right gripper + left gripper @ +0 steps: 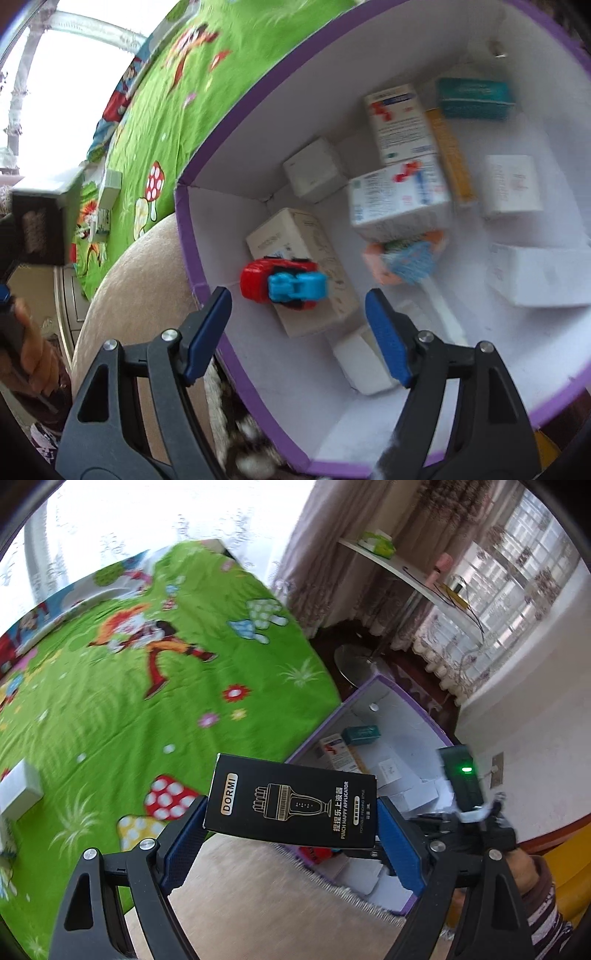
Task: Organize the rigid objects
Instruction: 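Open the right gripper to drop the car while the left gripper drops the DORMI box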
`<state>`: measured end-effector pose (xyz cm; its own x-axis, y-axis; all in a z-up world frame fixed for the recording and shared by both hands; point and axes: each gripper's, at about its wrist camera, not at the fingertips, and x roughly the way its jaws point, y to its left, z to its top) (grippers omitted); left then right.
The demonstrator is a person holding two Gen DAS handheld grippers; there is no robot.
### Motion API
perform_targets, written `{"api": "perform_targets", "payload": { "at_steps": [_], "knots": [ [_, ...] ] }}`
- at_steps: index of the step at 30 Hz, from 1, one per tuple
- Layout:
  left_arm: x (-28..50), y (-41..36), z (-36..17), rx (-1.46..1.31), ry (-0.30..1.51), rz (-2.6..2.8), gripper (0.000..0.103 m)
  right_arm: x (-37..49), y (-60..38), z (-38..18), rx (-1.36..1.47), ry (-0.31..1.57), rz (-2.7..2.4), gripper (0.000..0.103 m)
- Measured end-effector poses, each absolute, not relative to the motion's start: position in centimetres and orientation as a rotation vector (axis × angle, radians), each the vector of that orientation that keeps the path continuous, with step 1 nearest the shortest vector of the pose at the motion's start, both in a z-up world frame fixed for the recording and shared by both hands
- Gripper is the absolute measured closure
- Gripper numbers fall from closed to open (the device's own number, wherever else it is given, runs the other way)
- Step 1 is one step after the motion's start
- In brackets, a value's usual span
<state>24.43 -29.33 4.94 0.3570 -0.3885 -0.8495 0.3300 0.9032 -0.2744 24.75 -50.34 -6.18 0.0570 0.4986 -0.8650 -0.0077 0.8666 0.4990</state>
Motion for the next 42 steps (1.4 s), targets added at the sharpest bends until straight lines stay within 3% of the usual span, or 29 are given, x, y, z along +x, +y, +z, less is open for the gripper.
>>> {"api": "perform_targets", "payload": {
  "at_steps": [9, 17, 27, 42],
  "knots": [
    [25.9, -37.9, 1.0, 0.127, 1.242, -0.647, 0.015, 22.9, -58.4, -1.0, 0.423, 1.304, 0.157, 0.025],
    [26.3, -43.5, -2.3, 0.245, 1.331, -0.740, 0.015, 22.6, -61.5, 0.0, 0.471, 1.251, 0.081, 0.025],
    [26.9, -44.2, -5.6, 0.257, 1.433, -0.748, 0.011, 22.4, -61.6, -0.3, 0.471, 1.260, 0.088, 0.025],
    [27.7, -40.9, -3.8, 0.097, 1.406, -0.696, 0.009, 22.5, -60.0, -0.7, 0.446, 1.284, 0.115, 0.025]
  ]
}}
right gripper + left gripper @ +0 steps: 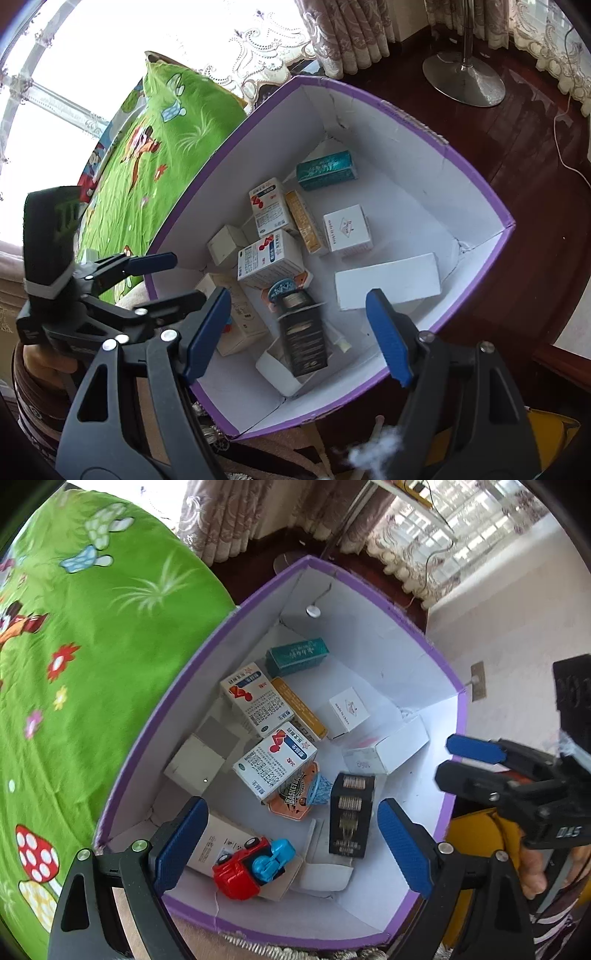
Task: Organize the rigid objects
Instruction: 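Open the right gripper to drop the car while the left gripper drops the DORMI box, then move both grippers back to the remaining boxes on the bed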
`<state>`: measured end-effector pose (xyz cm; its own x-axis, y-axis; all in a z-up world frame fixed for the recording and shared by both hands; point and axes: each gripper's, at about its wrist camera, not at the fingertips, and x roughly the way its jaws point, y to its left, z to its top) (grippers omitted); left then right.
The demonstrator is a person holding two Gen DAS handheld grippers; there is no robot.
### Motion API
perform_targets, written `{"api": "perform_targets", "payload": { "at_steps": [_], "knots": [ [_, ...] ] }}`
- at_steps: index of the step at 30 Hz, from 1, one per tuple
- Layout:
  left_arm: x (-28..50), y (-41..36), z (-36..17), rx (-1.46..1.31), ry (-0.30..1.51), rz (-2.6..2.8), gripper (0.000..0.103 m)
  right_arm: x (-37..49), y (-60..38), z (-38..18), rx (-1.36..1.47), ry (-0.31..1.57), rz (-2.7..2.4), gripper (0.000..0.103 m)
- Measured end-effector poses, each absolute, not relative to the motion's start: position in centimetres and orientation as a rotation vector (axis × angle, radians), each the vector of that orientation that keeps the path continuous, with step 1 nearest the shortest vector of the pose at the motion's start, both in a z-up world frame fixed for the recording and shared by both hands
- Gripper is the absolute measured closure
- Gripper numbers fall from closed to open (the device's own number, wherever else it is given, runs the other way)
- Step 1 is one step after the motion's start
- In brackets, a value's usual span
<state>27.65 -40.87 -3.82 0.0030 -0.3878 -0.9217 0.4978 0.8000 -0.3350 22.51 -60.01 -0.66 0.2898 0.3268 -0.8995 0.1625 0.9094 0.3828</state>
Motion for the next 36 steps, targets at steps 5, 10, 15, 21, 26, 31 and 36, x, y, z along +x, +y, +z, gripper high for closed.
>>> {"api": "perform_targets", "payload": {
  "at_steps": [5, 10, 15, 21, 26, 31, 36],
  "knots": [
    [27.1, -38.8, -1.3, 0.039, 1.339, -0.689, 0.009, 22.6, -58.7, -0.6, 0.422, 1.295, 0.134, 0.025],
    [26.2, -35.3, 1.4, -0.017, 1.256, -0.656, 0.009, 22.6, -57.4, -0.1, 0.405, 1.290, 0.151, 0.025],
    [24.7, -29.8, 3.1, -0.088, 1.184, -0.569, 0.009, 22.9, -54.8, 1.1, 0.366, 1.282, 0.191, 0.025],
    [23.4, -22.2, 4.1, -0.208, 1.124, -0.425, 0.009, 23.1, -49.8, 3.9, 0.287, 1.256, 0.282, 0.025],
    [22.4, -15.5, 4.7, -0.304, 1.057, -0.300, 0.009, 23.9, -45.2, 6.8, 0.205, 1.217, 0.350, 0.025],
    [21.3, -8.6, 5.0, -0.360, 1.003, -0.159, 0.009, 25.3, -39.5, 8.7, 0.120, 1.186, 0.415, 0.023],
    [20.3, -1.2, 5.0, -0.385, 0.960, 0.018, 0.011, 26.5, -32.5, 9.5, -0.027, 1.141, 0.462, 0.023]
  ]
}}
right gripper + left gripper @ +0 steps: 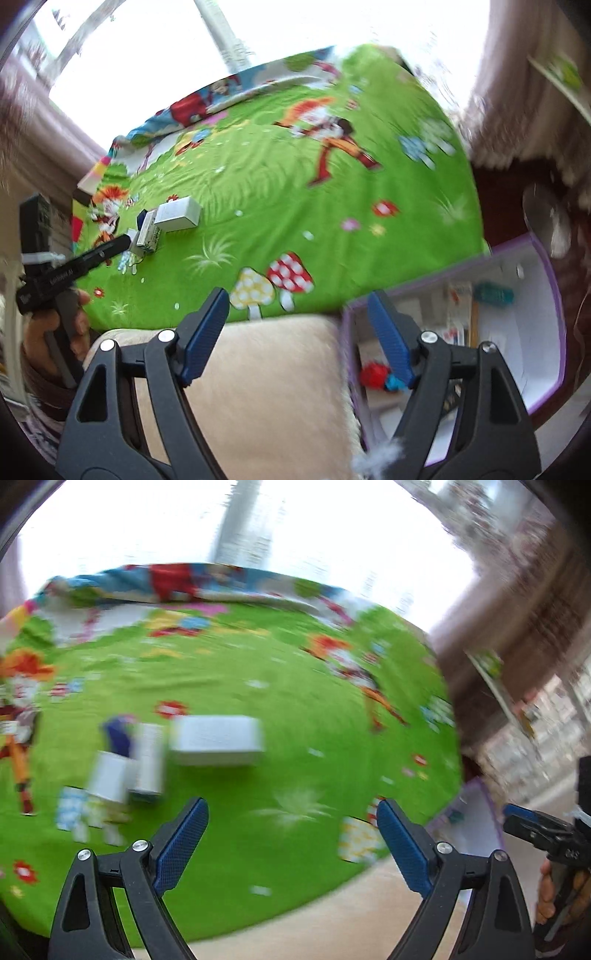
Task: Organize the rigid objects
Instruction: 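Move both grippers back to the remaining boxes on the bed, then grasp the small white cube box with the left gripper while the right gripper grasps the white printed box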
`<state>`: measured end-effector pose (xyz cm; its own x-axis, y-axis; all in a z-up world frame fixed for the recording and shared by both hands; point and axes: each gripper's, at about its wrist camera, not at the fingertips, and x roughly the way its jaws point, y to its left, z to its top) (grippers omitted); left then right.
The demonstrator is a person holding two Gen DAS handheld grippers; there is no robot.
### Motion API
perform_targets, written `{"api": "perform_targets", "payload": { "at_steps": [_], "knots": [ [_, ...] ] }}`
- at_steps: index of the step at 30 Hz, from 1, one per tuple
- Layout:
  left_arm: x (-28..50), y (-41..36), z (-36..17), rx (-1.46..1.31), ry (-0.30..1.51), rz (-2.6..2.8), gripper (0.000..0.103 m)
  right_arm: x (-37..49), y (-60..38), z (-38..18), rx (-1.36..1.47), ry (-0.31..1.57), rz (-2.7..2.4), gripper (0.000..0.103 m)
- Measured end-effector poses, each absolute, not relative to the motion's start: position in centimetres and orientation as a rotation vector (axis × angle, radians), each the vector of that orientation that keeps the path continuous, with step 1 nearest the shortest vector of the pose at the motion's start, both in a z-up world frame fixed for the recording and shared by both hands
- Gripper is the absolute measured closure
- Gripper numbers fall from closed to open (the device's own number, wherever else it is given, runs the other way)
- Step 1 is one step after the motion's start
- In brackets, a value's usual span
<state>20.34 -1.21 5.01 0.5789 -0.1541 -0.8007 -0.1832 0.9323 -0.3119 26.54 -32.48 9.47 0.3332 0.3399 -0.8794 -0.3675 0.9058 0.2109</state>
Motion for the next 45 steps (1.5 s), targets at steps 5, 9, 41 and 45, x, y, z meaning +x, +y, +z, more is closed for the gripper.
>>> {"api": "perform_targets", "payload": {
  "at_steps": [5, 9, 41, 45],
  "knots": [
    [20.2, 4.2, 3.5, -0.282, 0.993, 0.187, 0.019, 27.7, -25.8, 8.4, -0.152, 1.104, 0.495, 0.023],
    [20.9, 6.4, 0.9, -0.174, 1.071, 0.223, 0.027, 28.3, -20.2, 6.3, -0.285, 1.065, 0.556, 0.023],
    [22.2, 10.0, -2.9, -0.158, 1.107, 0.163, 0.067, 32.7, -0.1, -4.2, -0.687, 0.986, 0.935, 0.023],
    [22.1, 10.2, -2.8, -0.168, 1.103, 0.163, 0.067, 32.7, 0.3, -4.9, -0.680, 1.004, 0.940, 0.029]
  ]
}}
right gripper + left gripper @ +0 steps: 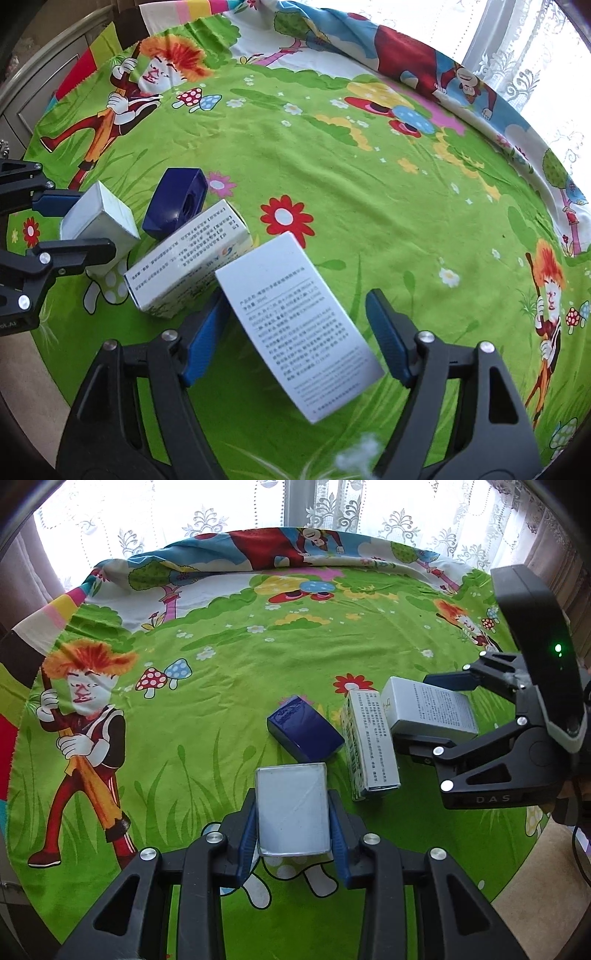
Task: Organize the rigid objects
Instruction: 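Grasp the small white cube box with the left gripper while the right gripper grasps the white printed box, then carry both white boxes over the purple-rimmed box and open both grippers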
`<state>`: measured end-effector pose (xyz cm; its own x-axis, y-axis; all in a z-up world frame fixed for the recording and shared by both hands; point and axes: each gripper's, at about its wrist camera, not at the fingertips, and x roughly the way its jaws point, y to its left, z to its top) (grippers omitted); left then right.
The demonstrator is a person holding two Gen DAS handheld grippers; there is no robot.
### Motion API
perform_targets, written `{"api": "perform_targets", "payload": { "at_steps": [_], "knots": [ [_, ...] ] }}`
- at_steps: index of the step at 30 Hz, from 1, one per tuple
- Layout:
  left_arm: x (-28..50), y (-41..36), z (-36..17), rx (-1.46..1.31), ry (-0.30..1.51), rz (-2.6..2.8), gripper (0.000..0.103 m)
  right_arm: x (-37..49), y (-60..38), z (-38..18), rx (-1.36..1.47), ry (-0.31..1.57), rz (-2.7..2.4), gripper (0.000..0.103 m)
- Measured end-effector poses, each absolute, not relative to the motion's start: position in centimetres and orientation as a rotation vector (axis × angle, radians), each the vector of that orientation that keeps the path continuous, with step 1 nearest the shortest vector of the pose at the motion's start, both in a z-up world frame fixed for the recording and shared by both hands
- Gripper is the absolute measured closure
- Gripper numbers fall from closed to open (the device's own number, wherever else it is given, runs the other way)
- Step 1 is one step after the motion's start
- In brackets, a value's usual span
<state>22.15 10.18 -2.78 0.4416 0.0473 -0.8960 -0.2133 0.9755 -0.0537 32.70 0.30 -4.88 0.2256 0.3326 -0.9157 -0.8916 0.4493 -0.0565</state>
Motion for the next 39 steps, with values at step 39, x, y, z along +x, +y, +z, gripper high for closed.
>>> {"api": "perform_targets", "payload": {
  "at_steps": [39],
  "knots": [
    [22.5, -15.1, 5.7, -0.010, 1.042, -0.286, 0.067, 28.6, -29.3, 5.5, -0.306, 1.053, 0.455, 0.058]
  ]
}}
